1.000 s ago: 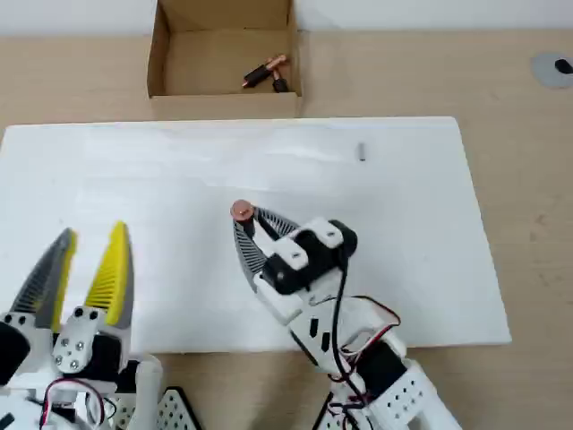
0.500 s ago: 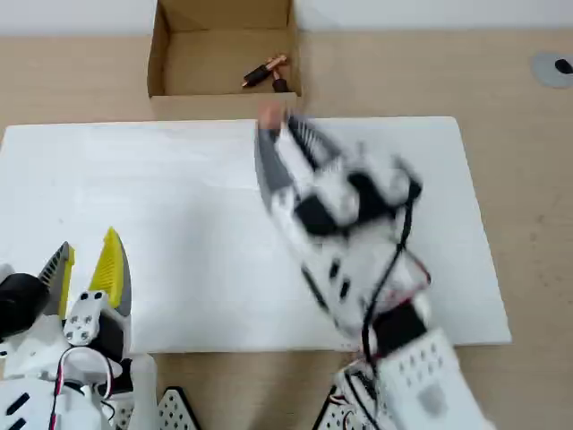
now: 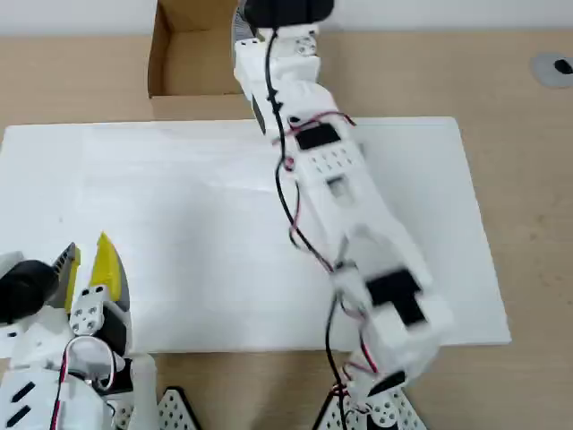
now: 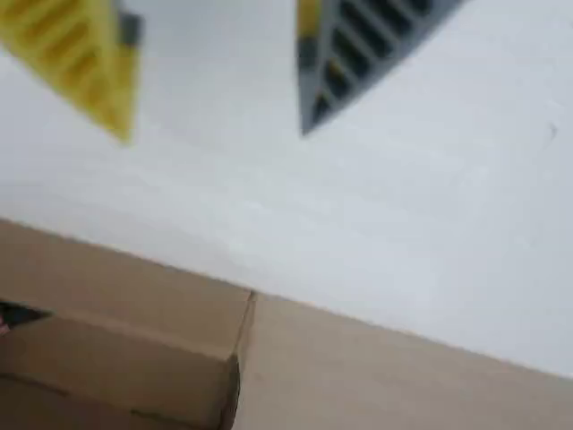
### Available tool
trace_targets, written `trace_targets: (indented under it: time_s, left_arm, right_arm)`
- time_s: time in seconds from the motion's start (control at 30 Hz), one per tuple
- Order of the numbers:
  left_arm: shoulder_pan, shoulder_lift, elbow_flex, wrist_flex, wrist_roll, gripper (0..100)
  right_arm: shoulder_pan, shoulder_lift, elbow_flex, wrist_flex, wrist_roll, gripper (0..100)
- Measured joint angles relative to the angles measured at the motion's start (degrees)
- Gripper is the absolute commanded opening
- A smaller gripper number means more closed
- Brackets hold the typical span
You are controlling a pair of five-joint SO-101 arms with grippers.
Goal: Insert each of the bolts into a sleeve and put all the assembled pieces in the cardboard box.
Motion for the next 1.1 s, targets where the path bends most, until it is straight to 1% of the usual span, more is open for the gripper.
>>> trace_targets:
  time_s: [0.13,0.37,0.6,0.87,0.97,1.1]
  left_arm:
    - [0.00,0.00,0.79,0.44,0.00,10]
    - [0.00,0.00,2.99,0.62,0.00,10]
    - [0.00,0.00,5.27,0.62,0.00,10]
    - [0.00,0.00,6.95,0.62,0.00,10]
    - [-0.09,0.00,8.00,0.62,0.00,10]
    - [-0.09,0.00,8.00,0.53,0.00,10]
  right_arm:
    - [0.70,14.77,-13.98,0.00,0.00,0.9]
    - [0.79,35.43,-34.02,-0.09,6.86,0.9]
    - [0.79,52.48,-49.76,-0.09,10.99,0.9]
    - [0.79,64.70,-62.24,-0.09,17.41,1.2]
    - [0.70,66.46,-64.70,-0.09,19.08,1.2]
    - [0.70,66.81,-65.85,2.90,19.52,0.9]
